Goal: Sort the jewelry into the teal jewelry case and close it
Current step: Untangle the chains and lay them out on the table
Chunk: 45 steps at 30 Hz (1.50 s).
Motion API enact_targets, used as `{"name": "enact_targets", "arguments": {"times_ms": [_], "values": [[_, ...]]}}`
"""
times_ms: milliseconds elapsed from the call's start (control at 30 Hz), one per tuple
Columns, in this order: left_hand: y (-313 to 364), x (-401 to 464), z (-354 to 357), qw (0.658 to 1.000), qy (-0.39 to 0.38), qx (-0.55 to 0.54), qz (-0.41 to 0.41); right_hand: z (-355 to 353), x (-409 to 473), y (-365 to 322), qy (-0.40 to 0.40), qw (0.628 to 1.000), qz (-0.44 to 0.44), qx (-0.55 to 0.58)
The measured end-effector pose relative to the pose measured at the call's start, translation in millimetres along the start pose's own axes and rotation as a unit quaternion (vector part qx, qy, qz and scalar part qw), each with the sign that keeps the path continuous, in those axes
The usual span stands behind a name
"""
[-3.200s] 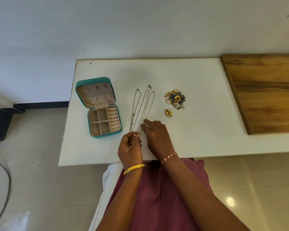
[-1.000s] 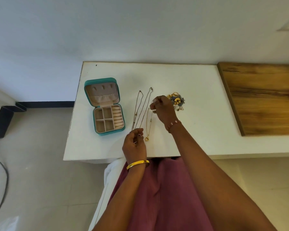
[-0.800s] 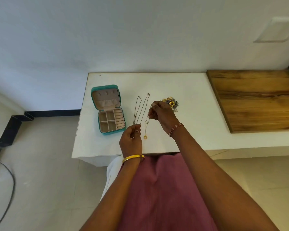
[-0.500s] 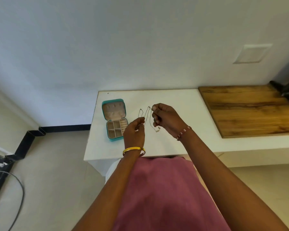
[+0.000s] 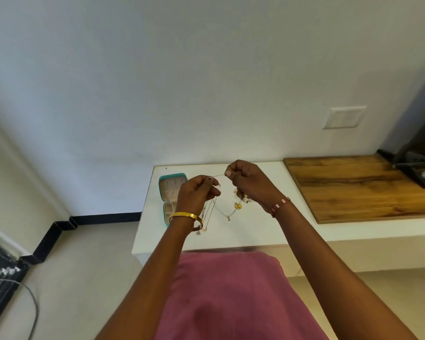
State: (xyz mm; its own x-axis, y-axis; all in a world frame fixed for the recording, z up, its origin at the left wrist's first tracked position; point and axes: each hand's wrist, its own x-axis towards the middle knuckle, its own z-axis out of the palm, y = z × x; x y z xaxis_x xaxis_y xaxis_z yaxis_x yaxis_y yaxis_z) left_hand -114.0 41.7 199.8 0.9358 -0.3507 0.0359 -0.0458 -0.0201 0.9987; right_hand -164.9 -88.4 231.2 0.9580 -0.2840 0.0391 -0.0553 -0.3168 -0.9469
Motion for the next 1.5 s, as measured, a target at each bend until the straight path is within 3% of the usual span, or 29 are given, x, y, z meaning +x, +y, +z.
{"name": "enact_targets", "arguments": {"times_ms": [233,533,700,833,933,1133,1367,1500], "values": [[26.2,-6.6,-9.5,0.999,-0.032,-0.026,-0.003,-10.8,-23.2,-0.3,-0.004,1.0,-0.012,0.016],[45.4,-7.2,-18.3,0.998,-0.05,0.019,0.039,-29.5,-31.2,-7.6,0.073,0.994,-0.029,0.076],[54.8,-8.4,-12.6,0.996,-0.074,0.016,0.05,-34.6,-31.1,-17.0,0.015,0.994,-0.016,0.109],[63.0,-9.4,-6.8,0.994,-0.097,0.011,0.052,-36.1,-33.1,-27.6,-0.099,0.962,0.024,0.252],[65.3,-10.6,-5.5,0.993,-0.1,0.026,0.059,-34.5,-36.3,-33.3,-0.142,0.952,0.035,0.269],[56.8,-16.9,-5.9,0.993,-0.1,0.031,0.05,-29.2,-40.4,-32.6,-0.105,0.935,-0.015,0.339],[36.2,-30.6,2.4,0.994,-0.054,-0.028,0.089,-24.4,-40.2,-27.2,-0.085,0.876,-0.038,0.472],[31.7,-34.6,10.5,0.993,-0.041,-0.002,0.115,-21.9,-38.5,-26.7,-0.109,0.848,-0.068,0.515]]}}
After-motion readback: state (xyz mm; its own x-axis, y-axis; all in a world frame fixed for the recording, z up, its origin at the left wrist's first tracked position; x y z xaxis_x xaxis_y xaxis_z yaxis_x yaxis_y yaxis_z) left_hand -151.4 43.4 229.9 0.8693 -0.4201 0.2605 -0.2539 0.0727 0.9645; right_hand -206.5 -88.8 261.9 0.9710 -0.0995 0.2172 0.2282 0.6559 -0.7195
